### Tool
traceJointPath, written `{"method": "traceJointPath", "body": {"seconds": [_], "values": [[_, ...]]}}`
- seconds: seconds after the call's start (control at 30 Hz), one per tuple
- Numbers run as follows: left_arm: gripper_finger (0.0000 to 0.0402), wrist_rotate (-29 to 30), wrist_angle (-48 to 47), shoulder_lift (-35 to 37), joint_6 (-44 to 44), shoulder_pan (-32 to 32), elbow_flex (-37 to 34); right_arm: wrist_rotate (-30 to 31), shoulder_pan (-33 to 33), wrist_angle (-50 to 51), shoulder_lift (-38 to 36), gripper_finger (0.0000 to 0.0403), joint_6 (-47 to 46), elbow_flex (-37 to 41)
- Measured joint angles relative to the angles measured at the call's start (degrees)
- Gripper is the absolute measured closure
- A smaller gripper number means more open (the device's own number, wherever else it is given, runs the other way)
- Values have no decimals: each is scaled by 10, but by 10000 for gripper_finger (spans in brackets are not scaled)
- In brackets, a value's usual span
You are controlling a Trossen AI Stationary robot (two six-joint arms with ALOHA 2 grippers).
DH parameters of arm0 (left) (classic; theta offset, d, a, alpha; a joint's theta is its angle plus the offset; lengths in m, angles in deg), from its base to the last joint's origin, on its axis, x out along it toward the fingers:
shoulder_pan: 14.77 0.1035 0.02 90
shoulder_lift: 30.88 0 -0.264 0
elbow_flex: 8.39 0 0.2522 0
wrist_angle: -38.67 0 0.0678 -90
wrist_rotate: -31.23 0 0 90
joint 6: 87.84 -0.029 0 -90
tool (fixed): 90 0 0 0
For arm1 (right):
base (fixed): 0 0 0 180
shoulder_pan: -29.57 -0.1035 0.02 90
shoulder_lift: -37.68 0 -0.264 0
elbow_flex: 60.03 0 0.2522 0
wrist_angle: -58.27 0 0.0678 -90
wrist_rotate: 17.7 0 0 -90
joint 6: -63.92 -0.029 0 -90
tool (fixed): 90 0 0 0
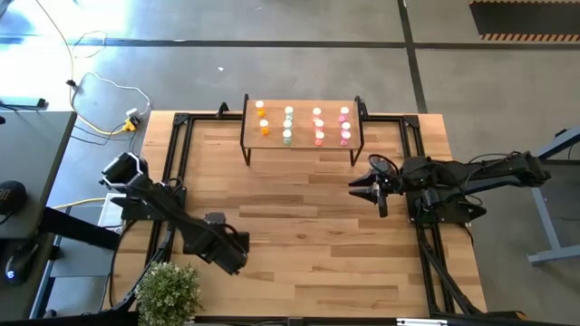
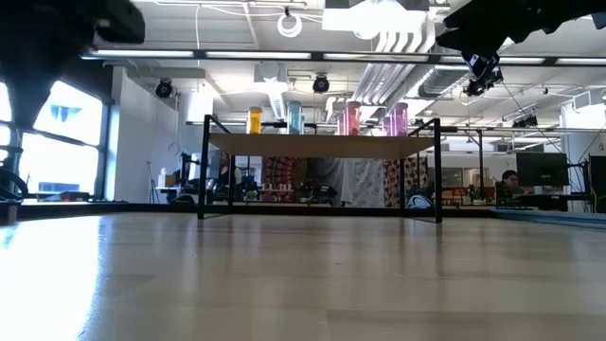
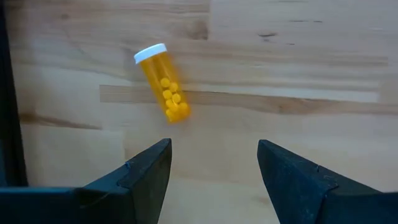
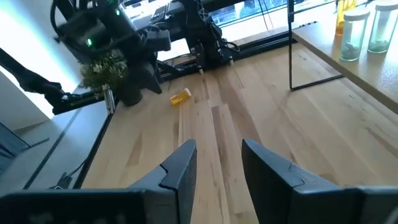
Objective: Pick and place medicine bottles onto shelf by color
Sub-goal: Put the orange pill bottle on the shelf aligned with the orange pill bottles
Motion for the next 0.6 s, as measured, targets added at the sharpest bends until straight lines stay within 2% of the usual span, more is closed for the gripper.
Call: {"method": "traceJointPath", "body": {"seconds": [0.4,0.6], "values": [[172,-32,-21,-96,29,16,0,0,0,1,0,283,0,0],[172,-63,-34,-101,33,22,-21,0,0,6,0,283,0,0]]}}
